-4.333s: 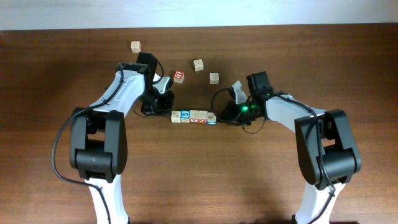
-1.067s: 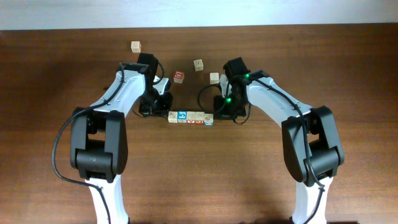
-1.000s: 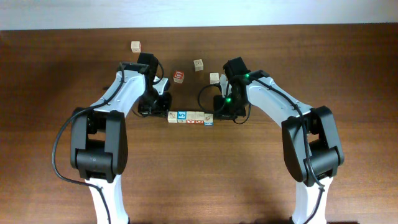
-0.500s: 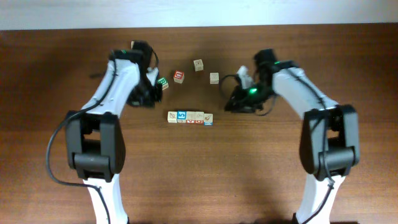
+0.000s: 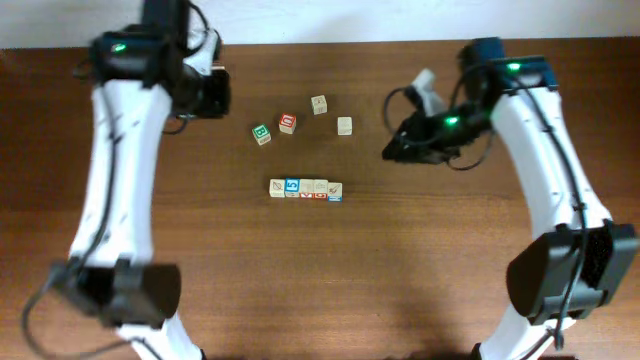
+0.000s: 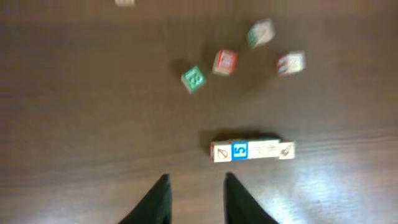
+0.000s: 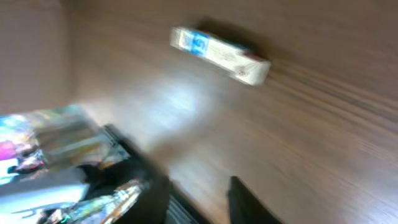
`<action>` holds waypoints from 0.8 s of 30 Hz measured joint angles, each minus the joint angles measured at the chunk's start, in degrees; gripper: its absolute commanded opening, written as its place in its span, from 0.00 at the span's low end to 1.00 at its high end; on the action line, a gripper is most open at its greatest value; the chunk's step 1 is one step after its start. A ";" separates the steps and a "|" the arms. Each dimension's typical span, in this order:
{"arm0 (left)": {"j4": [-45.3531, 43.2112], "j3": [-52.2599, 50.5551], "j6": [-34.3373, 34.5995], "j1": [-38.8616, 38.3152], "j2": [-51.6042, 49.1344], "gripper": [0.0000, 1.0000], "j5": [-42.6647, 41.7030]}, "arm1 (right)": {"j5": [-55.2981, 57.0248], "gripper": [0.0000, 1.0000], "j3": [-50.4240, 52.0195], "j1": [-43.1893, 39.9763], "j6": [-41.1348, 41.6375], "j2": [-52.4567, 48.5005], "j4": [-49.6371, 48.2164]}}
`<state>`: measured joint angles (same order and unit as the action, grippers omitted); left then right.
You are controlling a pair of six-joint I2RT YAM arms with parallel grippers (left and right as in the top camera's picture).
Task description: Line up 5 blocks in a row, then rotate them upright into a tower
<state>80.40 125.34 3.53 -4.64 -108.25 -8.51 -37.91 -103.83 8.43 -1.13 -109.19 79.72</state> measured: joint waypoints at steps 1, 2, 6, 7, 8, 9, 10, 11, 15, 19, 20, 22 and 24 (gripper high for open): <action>-0.07 0.24 -0.02 0.28 2.27 0.48 -0.04 | 3.02 0.13 0.63 1.68 2.08 0.00 -1.25; -0.02 0.66 0.17 0.61 4.94 0.49 -0.02 | 7.39 0.06 2.08 4.90 5.68 0.00 -2.97; 0.35 1.77 -0.02 1.16 9.57 0.47 1.01 | 17.22 0.04 9.73 13.22 16.72 -0.07 -12.83; 0.52 1.75 -0.02 1.25 9.57 0.45 1.22 | 18.21 0.04 11.56 14.32 18.43 -0.07 -15.30; 0.44 1.73 0.00 1.44 9.22 0.43 1.49 | 19.34 0.04 14.62 15.98 20.76 -0.13 -19.12; 0.39 1.62 0.00 1.66 8.83 0.41 1.57 | 20.02 0.04 16.31 16.87 22.18 -0.15 -21.31; 0.39 1.44 0.20 2.01 8.24 0.40 1.75 | 20.65 0.04 19.12 18.18 23.93 -0.17 -25.00; 0.42 1.27 0.42 2.32 7.82 0.40 1.92 | 21.22 0.04 21.44 19.32 25.53 -0.22 -28.00; 0.37 1.09 1.09 3.13 6.71 0.39 2.16 | 23.02 0.04 26.32 22.27 30.01 -0.33 -35.50; 0.44 1.09 1.51 3.17 5.31 0.39 2.16 | 25.53 0.04 26.97 23.63 33.11 -1.11 -37.05; 0.46 1.09 1.55 3.17 4.66 0.39 2.16 | 26.12 0.04 26.97 23.76 33.77 -1.64 -37.27; 0.57 1.09 1.90 3.17 3.19 0.39 2.16 | 26.77 0.04 26.99 23.85 34.64 -3.04 -37.57; 0.63 1.09 1.97 3.17 2.25 0.39 2.16 | 27.26 0.04 27.04 23.87 35.28 -4.37 -38.16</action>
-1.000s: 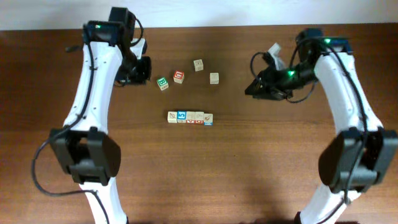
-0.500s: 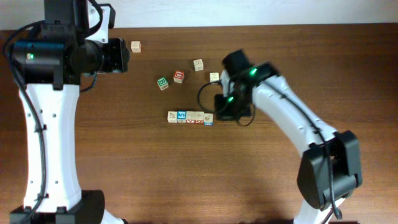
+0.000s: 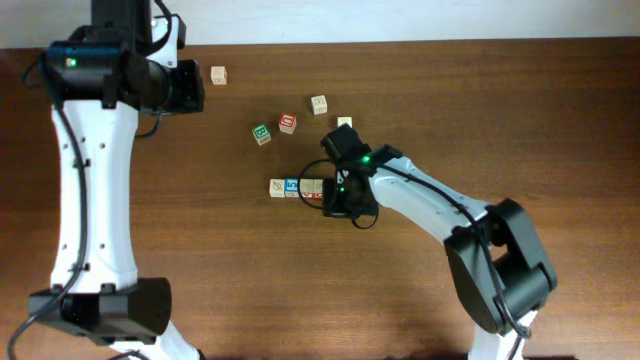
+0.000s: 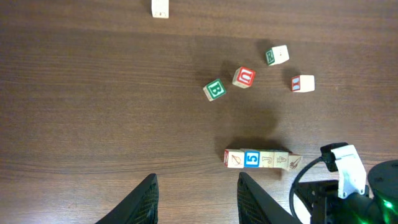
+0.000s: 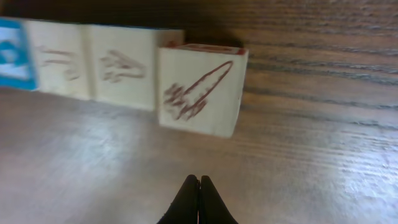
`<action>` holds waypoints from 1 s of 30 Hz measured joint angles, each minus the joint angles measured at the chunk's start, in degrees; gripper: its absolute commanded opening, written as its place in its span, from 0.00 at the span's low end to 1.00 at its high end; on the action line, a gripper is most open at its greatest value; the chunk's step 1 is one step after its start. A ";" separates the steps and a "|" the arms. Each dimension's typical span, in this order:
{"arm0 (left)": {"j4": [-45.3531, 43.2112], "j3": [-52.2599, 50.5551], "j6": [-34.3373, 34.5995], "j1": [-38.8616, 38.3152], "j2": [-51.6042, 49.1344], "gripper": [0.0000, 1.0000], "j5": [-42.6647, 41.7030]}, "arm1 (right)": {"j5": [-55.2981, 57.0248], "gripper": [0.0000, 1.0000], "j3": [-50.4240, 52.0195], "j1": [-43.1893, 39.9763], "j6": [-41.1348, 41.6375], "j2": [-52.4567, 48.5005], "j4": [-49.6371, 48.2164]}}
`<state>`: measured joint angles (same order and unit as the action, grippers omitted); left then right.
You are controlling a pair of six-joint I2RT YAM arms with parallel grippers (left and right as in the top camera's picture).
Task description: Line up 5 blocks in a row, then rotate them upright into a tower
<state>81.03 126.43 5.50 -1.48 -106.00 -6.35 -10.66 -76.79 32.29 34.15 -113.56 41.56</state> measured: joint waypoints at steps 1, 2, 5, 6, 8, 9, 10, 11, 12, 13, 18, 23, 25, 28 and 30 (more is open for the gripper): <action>0.00 0.00 0.02 0.00 -0.42 0.39 0.00 | 0.15 0.04 0.00 0.00 0.20 -0.39 -0.13; 0.00 0.00 0.13 0.00 -0.81 0.39 0.00 | 0.33 0.04 0.11 0.00 0.37 -0.83 -0.50; 0.07 0.00 0.15 0.00 -1.33 0.39 0.00 | 0.76 0.04 0.13 0.00 0.55 -1.05 -2.01; 0.09 0.00 0.15 0.00 -1.38 0.39 0.00 | 0.96 0.04 0.13 0.00 0.59 -1.05 -2.27; 0.20 0.00 0.17 0.00 -1.40 0.39 0.00 | 1.38 0.04 0.13 0.00 0.57 -1.05 -2.73; 0.22 0.00 0.17 0.00 -1.40 0.39 0.00 | 1.57 0.04 0.13 0.00 0.57 -1.05 -2.91; 0.22 0.00 0.17 0.00 -1.40 0.39 0.00 | 1.79 0.04 0.13 0.00 0.61 -1.05 -3.08; 0.22 0.00 0.17 0.00 -1.40 0.39 0.00 | 1.92 0.04 0.13 0.00 0.61 -1.05 -3.15; 0.26 0.00 0.17 0.00 -1.40 0.39 0.00 | 2.16 0.04 0.13 0.00 0.61 -1.05 -3.37; 0.42 0.00 0.15 0.00 -1.40 0.39 0.00 | 2.32 0.04 0.13 0.00 0.61 -1.05 -3.56; 0.72 0.00 0.17 0.00 -1.40 0.39 0.00 | 3.04 0.04 0.13 0.00 0.57 -1.05 -4.46; 0.83 0.00 0.15 0.00 -1.40 0.39 0.00 | 3.65 0.04 0.13 0.00 0.61 -1.05 -4.85; 0.87 0.00 0.17 0.00 -1.40 0.39 0.00 | 3.80 0.04 0.13 0.00 0.61 -1.05 -5.09; 1.03 0.00 0.17 0.00 -1.40 0.39 -0.04 | 4.02 0.04 0.13 0.00 0.59 -1.05 -5.42; 1.03 0.00 0.17 0.00 -1.40 0.39 -0.04 | 4.04 0.04 0.13 0.00 0.61 -1.05 -5.77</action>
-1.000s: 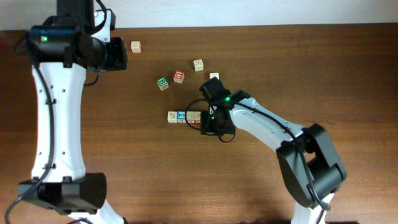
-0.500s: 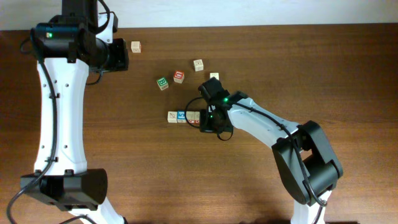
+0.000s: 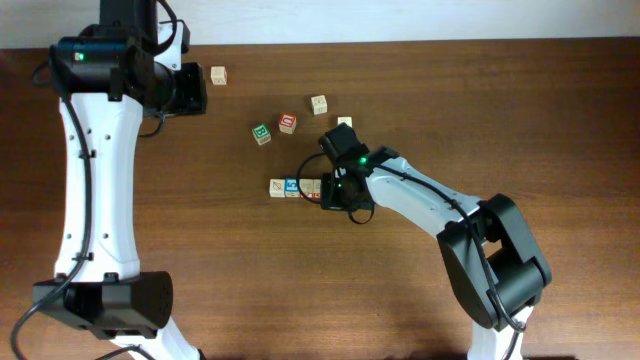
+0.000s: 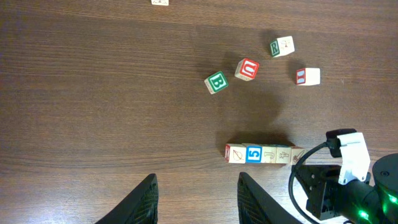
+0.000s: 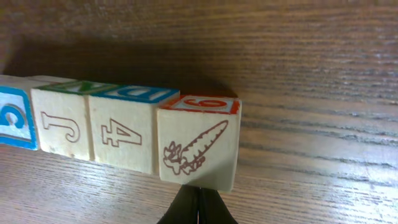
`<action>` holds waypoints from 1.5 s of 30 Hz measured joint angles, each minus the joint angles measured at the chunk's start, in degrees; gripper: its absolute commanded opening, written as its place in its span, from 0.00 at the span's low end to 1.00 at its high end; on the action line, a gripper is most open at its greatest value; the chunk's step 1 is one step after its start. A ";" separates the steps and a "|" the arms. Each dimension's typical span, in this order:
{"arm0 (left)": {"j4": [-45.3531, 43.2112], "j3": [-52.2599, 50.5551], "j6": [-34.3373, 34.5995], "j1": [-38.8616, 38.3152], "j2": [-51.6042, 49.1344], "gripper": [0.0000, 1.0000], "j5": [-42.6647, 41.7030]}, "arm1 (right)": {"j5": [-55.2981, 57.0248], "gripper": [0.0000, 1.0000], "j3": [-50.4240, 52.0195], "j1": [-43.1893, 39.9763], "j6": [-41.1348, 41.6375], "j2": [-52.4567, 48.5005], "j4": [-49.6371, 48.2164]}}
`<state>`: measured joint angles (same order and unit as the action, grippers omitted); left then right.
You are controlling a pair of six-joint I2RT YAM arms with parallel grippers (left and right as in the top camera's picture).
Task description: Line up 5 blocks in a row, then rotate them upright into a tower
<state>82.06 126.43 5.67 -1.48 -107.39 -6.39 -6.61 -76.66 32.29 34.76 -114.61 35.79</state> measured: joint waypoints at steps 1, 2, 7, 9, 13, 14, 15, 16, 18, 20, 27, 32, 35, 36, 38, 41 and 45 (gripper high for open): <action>0.00 0.00 0.00 0.00 0.00 0.39 0.00 | 0.13 0.04 0.00 0.00 0.00 0.00 -0.13; 0.00 0.00 0.00 0.00 0.00 0.39 0.00 | 0.15 0.04 0.00 0.00 -0.02 0.00 -0.13; 0.00 0.00 0.00 0.00 0.00 0.39 0.00 | 0.17 0.04 0.00 0.00 -0.07 0.00 -0.66; 0.04 0.00 0.00 0.00 0.00 0.46 0.00 | 0.02 0.04 0.00 0.00 -0.52 0.00 -0.66; 0.87 0.00 0.20 0.00 0.00 0.49 0.00 | -2.58 0.04 -2.51 -0.92 -2.36 0.13 5.07; 1.31 0.00 0.20 0.00 0.00 0.48 -0.02 | -3.37 0.04 -4.00 -1.79 -3.34 0.59 7.19; 1.53 0.00 0.20 0.00 0.00 0.46 0.00 | -4.04 0.05 -5.51 -2.91 -4.20 1.29 8.96; 1.88 0.00 0.20 0.00 0.00 0.39 0.00 | -4.76 0.05 -7.06 -4.50 -5.35 2.36 10.21; 2.95 0.00 0.44 0.00 0.00 0.15 -0.04 | -6.27 0.04 -9.77 -8.87 -8.41 5.53 12.11; 4.13 -0.11 0.31 0.00 0.00 0.06 -0.07 | -7.50 0.04 -10.73 -12.87 -10.34 7.69 14.05; -3.10 -10.56 -2.99 0.00 -1.44 0.00 -5.29 | -23.87 0.05 -3.39 -22.21 -19.43 5.14 6.23; -11.67 -22.99 -5.97 0.00 -4.70 0.00 -10.19 | -32.61 0.04 2.19 -22.45 -23.21 1.55 -0.44; -14.38 -27.08 -6.36 0.00 -5.84 0.00 -11.61 | -34.18 0.05 3.30 -22.45 -23.12 1.38 -3.32; -16.59 -29.29 -6.56 0.00 -5.86 0.00 -12.15 | -34.56 0.04 3.76 -22.45 -23.12 1.38 -4.02; -18.43 -32.00 -6.86 0.00 -5.86 0.00 -13.00 | -34.99 0.05 4.50 -22.45 -23.10 1.36 -4.85; -21.79 -36.06 -7.87 0.00 -5.88 0.00 -15.89 | -35.32 0.04 5.05 -22.45 -23.08 0.79 -6.19; -27.54 -41.29 -8.33 0.00 -5.88 0.00 -20.28 | -35.41 0.04 6.91 -22.45 -23.02 0.50 -9.35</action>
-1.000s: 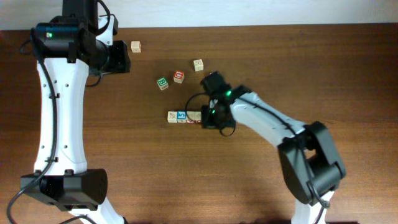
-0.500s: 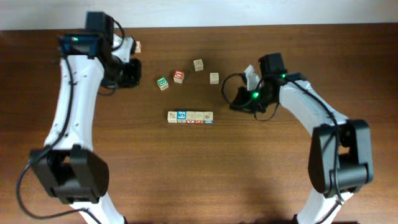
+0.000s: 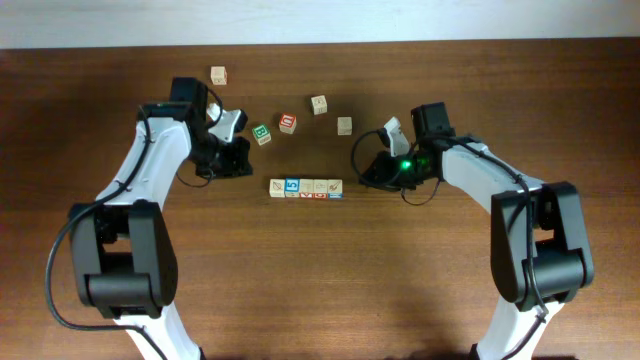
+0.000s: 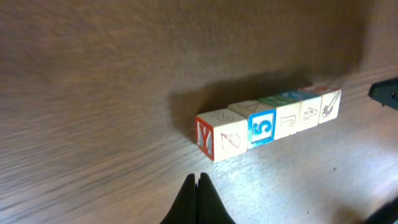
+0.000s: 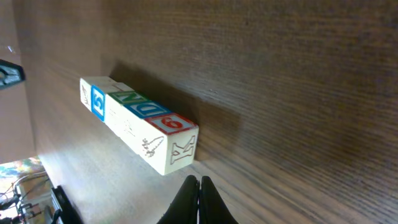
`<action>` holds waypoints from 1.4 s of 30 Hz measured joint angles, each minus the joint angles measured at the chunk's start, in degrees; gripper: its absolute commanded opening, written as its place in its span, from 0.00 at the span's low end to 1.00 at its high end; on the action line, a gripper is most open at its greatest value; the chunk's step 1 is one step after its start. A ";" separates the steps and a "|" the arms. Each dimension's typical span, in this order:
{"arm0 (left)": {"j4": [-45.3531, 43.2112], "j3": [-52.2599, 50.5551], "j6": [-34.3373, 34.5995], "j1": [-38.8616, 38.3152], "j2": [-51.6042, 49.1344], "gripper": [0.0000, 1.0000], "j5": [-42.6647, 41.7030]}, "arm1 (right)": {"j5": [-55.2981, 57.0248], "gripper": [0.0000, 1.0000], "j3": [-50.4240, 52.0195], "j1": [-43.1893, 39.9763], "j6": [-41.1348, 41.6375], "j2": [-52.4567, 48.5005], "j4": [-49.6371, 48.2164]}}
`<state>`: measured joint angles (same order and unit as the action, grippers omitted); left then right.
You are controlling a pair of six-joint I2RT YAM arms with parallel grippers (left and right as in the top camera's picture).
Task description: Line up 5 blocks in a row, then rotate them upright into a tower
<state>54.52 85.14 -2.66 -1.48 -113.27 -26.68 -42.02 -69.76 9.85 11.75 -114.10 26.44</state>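
A row of several picture and letter blocks [image 3: 305, 187] lies on the brown table [image 3: 320, 270]. The left wrist view shows the row [image 4: 273, 121] from its left end, with a red Y on the end face. My left gripper [image 4: 198, 180] is shut on nothing, low over the wood just short of that end [image 3: 247, 163]. From the right wrist view the row [image 5: 140, 127] shows its right end, topped by a red 9. Just off that end my right gripper [image 5: 199, 182] is shut and empty [image 3: 364, 180].
Loose blocks lie behind the row: a green B block [image 3: 261, 133], a red block [image 3: 288, 123], two pale blocks [image 3: 319, 104] [image 3: 344, 125], and one more pale block [image 3: 218, 76] at the back left.
My left gripper was open and high over the back left; it is now shut and low beside the row's left end. My right gripper has drawn back from the row's right end block.
At first both arms were away from the row, left gripper open, and the right end block sat slightly askew. Then my right gripper, shut, was against that end block at two moments. Now the row looks straight and both shut grippers flank it.
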 measured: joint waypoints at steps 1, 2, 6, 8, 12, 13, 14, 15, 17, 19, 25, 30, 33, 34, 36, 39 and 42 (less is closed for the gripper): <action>-0.79 -1.05 -0.02 0.00 0.00 0.00 -0.63 | -0.11 0.04 0.59 0.00 0.04 -0.02 -0.92; -1.07 -1.79 -0.02 0.00 0.00 0.00 -1.16 | -0.11 0.04 1.16 0.00 0.11 -0.02 -1.64; -2.23 -3.06 -0.17 0.00 0.00 0.00 -2.21 | -0.11 0.05 3.54 0.00 0.37 -0.09 -5.22; -3.02 -3.19 -0.17 0.00 -0.09 0.00 -2.56 | -0.13 0.04 5.07 0.00 1.03 -0.09 -7.56; -3.61 -3.19 -0.13 0.00 -1.55 0.00 -2.95 | -0.11 0.05 5.92 0.00 1.79 -0.09 -7.98; -3.69 -3.19 -0.13 0.00 -2.40 0.00 -2.97 | -0.11 0.04 5.92 0.00 1.81 -0.09 -8.07; -3.80 -3.19 -0.11 0.00 -3.30 0.00 -2.99 | -0.13 0.05 5.92 0.00 1.81 -0.09 -8.09; -3.87 -3.19 -0.07 0.00 -4.28 0.00 -3.02 | -0.13 0.04 5.92 0.00 1.84 -0.09 -8.09; -4.11 -3.26 0.09 0.00 -5.20 0.00 -3.39 | -0.13 0.05 5.92 0.00 1.86 -0.11 -8.11; -4.57 -3.34 0.11 0.00 -5.40 0.00 -3.76 | -0.11 0.05 5.92 0.00 1.86 -0.11 -8.11; -5.09 -3.34 0.20 -0.07 -5.42 0.00 -5.09 | -0.11 0.05 5.92 0.00 1.99 -0.13 -8.09; -6.23 -3.34 0.94 -0.39 -5.40 0.00 -5.11 | -0.11 0.05 5.92 0.00 1.97 -0.13 -8.09; -6.38 -3.34 1.42 -0.48 -5.42 0.00 -5.14 | -0.11 0.04 5.92 0.00 1.97 -0.13 -8.11; -6.38 -3.34 1.60 -0.48 -5.40 0.00 -5.14 | -0.11 0.05 5.92 0.00 1.97 -0.13 -8.11; -6.40 -3.34 2.12 -0.48 -5.51 0.00 -5.11 | -0.11 0.05 5.92 0.00 1.97 -0.13 -8.11; -6.40 -3.34 2.73 -0.57 -6.64 0.00 -5.44 | -0.11 0.05 5.92 0.00 1.99 -0.13 -8.11; -6.40 -3.34 2.93 -0.66 -8.02 0.00 -5.53 | -0.11 0.05 5.92 0.00 1.99 -0.13 -8.11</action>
<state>48.12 81.80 0.27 -2.13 -121.30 -32.21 -42.13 -63.83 9.85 13.74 -114.24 18.33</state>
